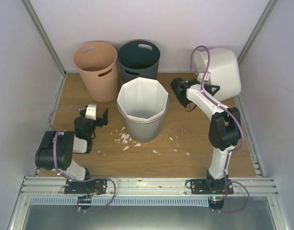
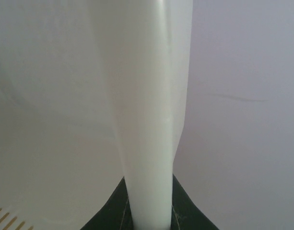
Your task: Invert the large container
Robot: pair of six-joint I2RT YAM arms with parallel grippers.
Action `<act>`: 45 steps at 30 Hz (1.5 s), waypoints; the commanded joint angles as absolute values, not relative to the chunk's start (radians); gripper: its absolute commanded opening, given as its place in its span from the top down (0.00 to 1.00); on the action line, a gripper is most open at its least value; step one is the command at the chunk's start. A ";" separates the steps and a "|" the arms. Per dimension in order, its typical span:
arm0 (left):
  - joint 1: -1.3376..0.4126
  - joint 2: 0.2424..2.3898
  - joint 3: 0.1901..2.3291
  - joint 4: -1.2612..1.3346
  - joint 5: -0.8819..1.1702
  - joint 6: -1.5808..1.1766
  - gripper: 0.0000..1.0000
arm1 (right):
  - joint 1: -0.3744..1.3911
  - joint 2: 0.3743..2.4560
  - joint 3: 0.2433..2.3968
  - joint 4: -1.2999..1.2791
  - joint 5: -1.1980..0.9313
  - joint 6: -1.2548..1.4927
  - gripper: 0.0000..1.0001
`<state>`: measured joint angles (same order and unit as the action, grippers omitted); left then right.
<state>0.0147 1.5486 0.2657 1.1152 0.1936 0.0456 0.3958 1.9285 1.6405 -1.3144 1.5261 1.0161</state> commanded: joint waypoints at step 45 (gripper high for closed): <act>0.009 1.556 0.278 1.191 0.192 0.063 0.01 | 0.444 1.459 1.446 -1.315 1.630 1.309 0.99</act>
<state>0.0147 1.5486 0.2657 1.1152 0.1936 0.0460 0.5060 1.4845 1.5295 -1.3544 1.4605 1.2282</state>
